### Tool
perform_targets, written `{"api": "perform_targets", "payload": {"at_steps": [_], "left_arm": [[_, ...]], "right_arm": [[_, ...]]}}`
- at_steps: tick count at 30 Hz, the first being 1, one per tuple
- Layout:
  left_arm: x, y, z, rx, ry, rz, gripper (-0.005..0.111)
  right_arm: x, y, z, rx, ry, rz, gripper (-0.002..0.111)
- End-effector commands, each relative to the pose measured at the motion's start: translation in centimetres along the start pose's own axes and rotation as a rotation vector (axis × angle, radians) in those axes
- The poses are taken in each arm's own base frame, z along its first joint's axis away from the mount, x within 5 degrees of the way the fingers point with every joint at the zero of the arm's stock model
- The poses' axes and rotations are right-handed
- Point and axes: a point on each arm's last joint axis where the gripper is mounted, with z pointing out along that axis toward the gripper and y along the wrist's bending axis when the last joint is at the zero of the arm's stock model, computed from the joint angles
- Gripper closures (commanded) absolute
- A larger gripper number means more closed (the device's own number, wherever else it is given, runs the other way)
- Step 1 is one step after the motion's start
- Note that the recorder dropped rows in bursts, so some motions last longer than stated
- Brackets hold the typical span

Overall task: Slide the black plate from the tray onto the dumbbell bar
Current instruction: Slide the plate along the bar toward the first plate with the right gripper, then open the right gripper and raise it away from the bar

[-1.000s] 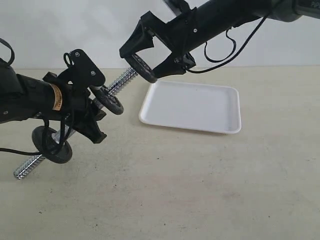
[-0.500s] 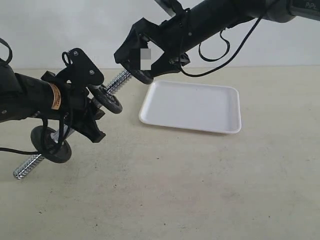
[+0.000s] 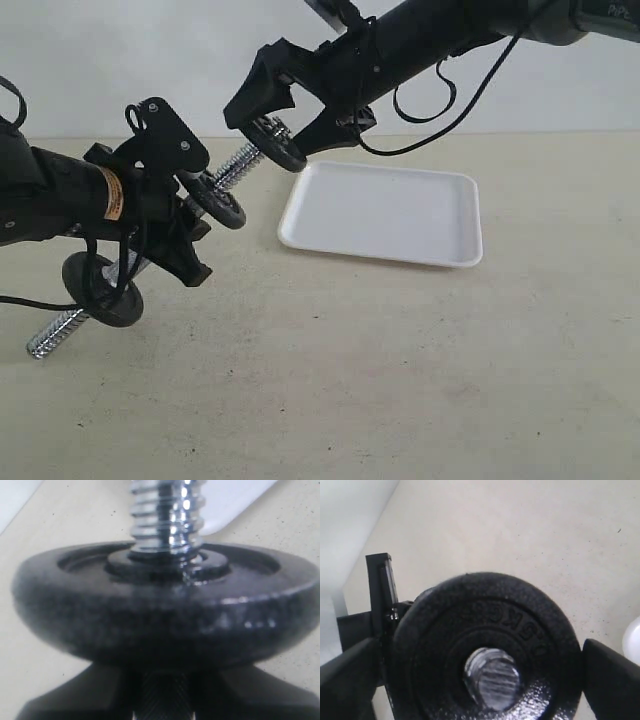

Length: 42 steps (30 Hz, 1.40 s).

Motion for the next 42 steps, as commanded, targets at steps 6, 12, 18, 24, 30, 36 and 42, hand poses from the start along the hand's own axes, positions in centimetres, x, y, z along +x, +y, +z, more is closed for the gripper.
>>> {"api": "perform_targets", "payload": {"at_steps": [6,12,18,24,30,36,42], "left_arm": [[-8.5,-1.1,-4.9,0.151,-0.987,0.056,0.102],[-8.4,-1.1,-4.8,0.149,-0.978,0.056,0.102],[-8.3,-1.1,-4.6,0.143,-0.945,0.056,0.102],[-8.3,-1.0,-4.6,0.138,-0.941,0.045,0.102],[-8.3,-1.0,-4.5,0.134,-0.940,0.038,0.102],[-8.3,-0.9,-4.5,0.133,-0.941,0.034,0.102],[-8.3,-0.9,-4.5,0.135,-0.941,0.031,0.102]], "right_arm": [[-0.7,4.6,-0.5,-0.200,-0.028,0.031,0.007],[-0.8,4.7,-0.6,-0.217,-0.022,0.182,0.007],[-0.9,5.0,-0.8,-0.222,-0.019,0.251,0.007],[-1.1,5.8,-1.4,-0.228,-0.028,0.257,0.007],[-1.4,7.5,-2.8,-0.240,-0.055,0.220,0.007],[-1.6,9.0,-4.1,-0.245,-0.079,0.163,0.007],[-1.6,9.2,-4.4,-0.227,-0.085,0.117,0.007]]}}
